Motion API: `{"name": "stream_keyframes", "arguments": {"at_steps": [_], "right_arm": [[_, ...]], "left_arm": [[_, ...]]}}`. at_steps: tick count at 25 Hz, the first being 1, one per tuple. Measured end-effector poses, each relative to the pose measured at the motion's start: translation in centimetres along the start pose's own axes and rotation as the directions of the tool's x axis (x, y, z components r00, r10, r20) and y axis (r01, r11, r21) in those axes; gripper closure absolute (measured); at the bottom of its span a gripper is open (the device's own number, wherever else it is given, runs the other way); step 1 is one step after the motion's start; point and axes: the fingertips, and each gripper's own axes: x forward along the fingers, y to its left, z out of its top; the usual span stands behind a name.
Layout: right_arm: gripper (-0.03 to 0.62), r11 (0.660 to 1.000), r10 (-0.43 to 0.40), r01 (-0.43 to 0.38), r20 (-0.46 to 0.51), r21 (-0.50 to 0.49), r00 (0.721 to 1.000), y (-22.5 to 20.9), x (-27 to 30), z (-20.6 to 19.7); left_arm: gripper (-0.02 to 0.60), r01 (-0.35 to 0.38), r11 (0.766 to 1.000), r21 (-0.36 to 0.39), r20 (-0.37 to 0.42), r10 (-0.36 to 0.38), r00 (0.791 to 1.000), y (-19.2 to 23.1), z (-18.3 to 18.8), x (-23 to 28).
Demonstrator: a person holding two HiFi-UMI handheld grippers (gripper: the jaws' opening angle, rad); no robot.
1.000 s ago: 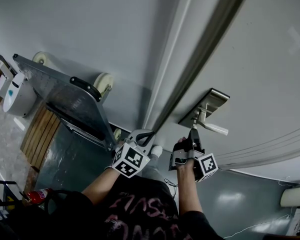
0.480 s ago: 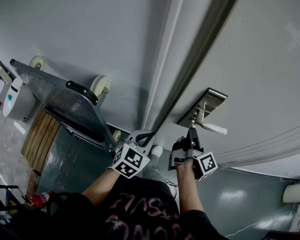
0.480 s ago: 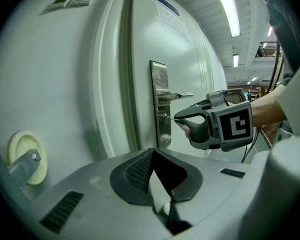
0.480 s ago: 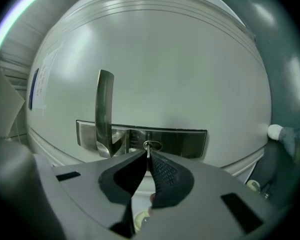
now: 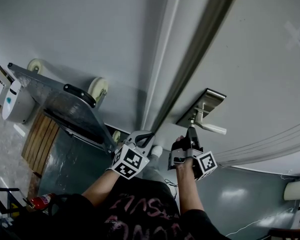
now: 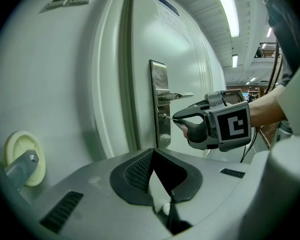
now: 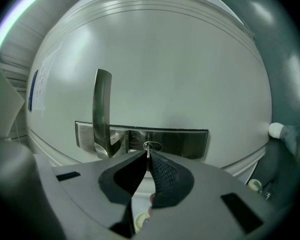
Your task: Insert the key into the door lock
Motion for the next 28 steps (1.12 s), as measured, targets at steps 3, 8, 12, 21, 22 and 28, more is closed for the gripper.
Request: {"name": "stream_keyframes", "arguments": {"at_steps": [3,8,12,21,22,28], "right_arm": [[0.516,1.0,0.006,-0.006,0.0,0.004,1.0,0.04,0.23,0.05],[0.516,1.0,0.007,-0.007,0.0,0.003,1.0,-0.05,0.4,0.08],[0.516,1.0,0.012,-0.012,0.003,0.011,1.0,0.09,0.81,0.01],[0.516,1.0,0.023,-0.023,0.003,0.007,1.0,-0.04,0.89,0.16],[0.516,1.0,0.024,-0.024,0.003,0.008,1.0,-0.03,0.87,0.14],[0.516,1.0,0.031,-0.031,0.003,0.006,1.0,-0.02,0.95,0.14]], "left_arm": [[0.569,-0.003,1.0,-0.002,-0.006,0.003,1.0,0.22,-0.17,0.03],[0.569,0.0,1.0,-0.008,-0.011,0.0,1.0,0.25,-0.41,0.14],[0.569,0.008,1.0,-0.005,-0.016,-0.008,1.0,0.28,-0.43,0.31],[0.569,0.01,1.0,-0.001,-0.024,-0.01,1.0,0.31,-0.5,0.37],[0.569,0.011,1.0,-0.002,-0.026,-0.011,1.0,0.24,-0.55,0.35],[0.569,0.007,1.0,-0.002,-0.028,-0.007,1.0,0.23,-0.68,0.17]]}}
